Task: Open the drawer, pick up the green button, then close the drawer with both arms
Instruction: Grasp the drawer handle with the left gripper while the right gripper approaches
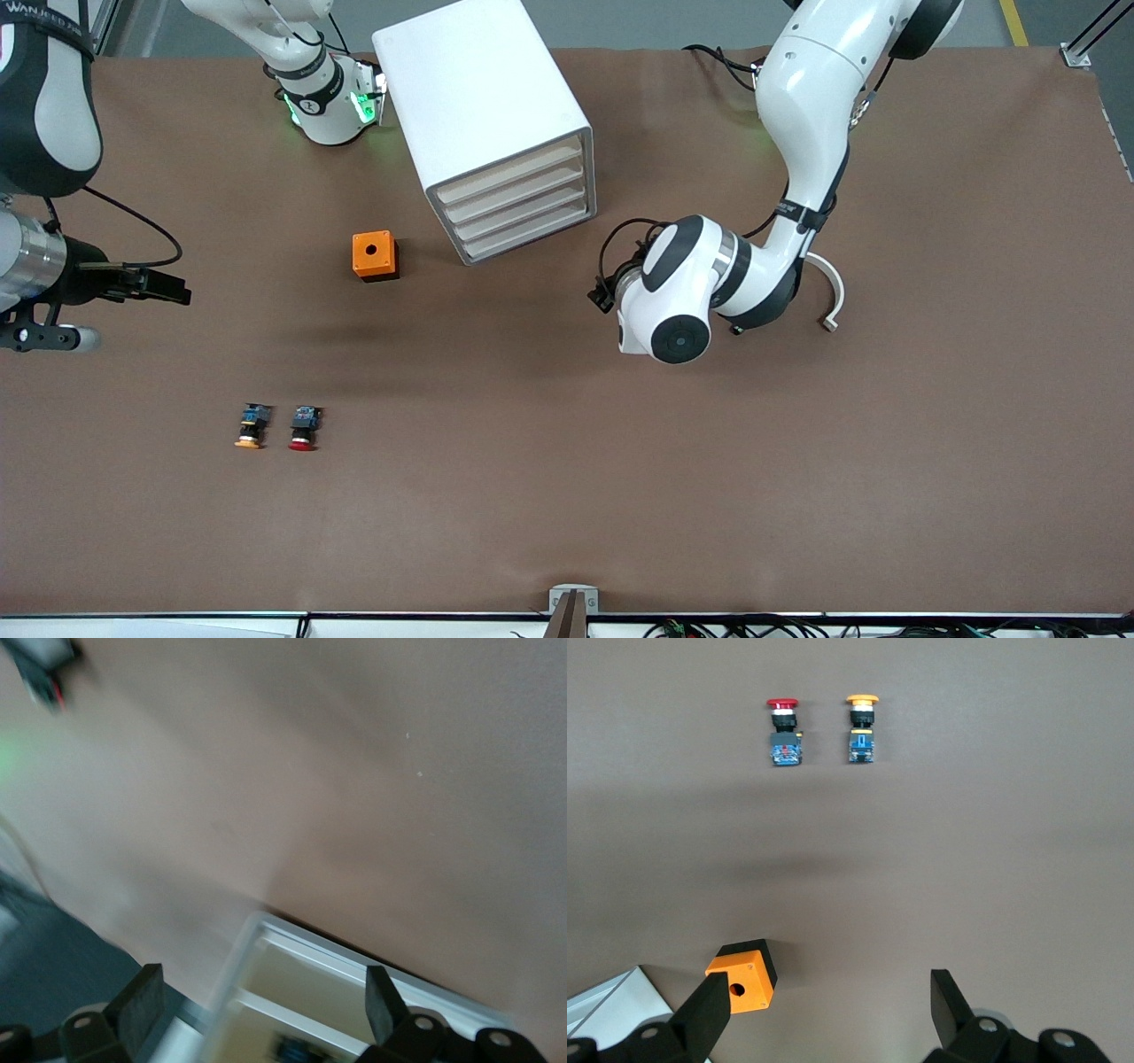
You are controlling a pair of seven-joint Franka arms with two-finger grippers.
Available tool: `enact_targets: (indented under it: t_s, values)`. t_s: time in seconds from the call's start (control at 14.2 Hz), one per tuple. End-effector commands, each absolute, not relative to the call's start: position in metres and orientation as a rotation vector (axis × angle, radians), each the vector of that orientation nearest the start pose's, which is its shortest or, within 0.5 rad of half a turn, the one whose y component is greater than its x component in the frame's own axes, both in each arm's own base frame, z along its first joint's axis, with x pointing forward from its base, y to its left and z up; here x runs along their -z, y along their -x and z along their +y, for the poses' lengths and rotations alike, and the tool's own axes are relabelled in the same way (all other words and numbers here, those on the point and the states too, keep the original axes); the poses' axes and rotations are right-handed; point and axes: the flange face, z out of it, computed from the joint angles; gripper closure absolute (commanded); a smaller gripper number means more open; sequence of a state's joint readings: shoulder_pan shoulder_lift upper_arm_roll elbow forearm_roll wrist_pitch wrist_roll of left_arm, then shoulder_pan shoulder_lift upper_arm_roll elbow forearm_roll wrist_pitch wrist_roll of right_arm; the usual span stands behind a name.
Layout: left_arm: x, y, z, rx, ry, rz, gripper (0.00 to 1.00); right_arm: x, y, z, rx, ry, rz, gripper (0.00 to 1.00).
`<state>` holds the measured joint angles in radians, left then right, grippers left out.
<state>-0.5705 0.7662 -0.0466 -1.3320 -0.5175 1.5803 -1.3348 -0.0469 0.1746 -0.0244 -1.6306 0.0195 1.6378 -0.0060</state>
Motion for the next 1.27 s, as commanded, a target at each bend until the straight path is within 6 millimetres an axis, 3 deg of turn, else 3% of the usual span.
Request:
enact_targets:
  t_s: [0.0, 0.14, 0.42, 0.64, 0.92, 1.2]
  values:
    - [-0.235, -0.536, -0.445, -1.142, 2.389, -1.447, 0.00, -0.510, -0.596, -0.033, -0.258, 3.104, 0.188, 0.00]
    - [-0.223, -0.538, -0.451, -1.173, 2.298, -1.578, 0.00, -0.510, -0.594, -0.013, -0.282, 3.100, 0.298, 0.00]
    - [-0.189, -0.526, -0.467, -1.273, 1.880, -1.849, 0.00, -0.507, -0.584, 0.051, -0.306, 3.095, 0.601, 0.00]
    - [-0.173, -0.505, -0.485, -1.379, 1.582, -1.895, 0.01, -0.505, -0.581, 0.077, -0.312, 3.089, 0.618, 0.00]
    - [-0.157, -0.483, -0.497, -1.445, 1.359, -1.841, 0.05, -0.503, -0.580, 0.082, -0.320, 3.070, 0.700, 0.00]
    - [-0.143, -0.465, -0.497, -1.414, 1.197, -1.792, 0.29, -0.502, -0.580, 0.082, -0.320, 3.068, 0.700, 0.00]
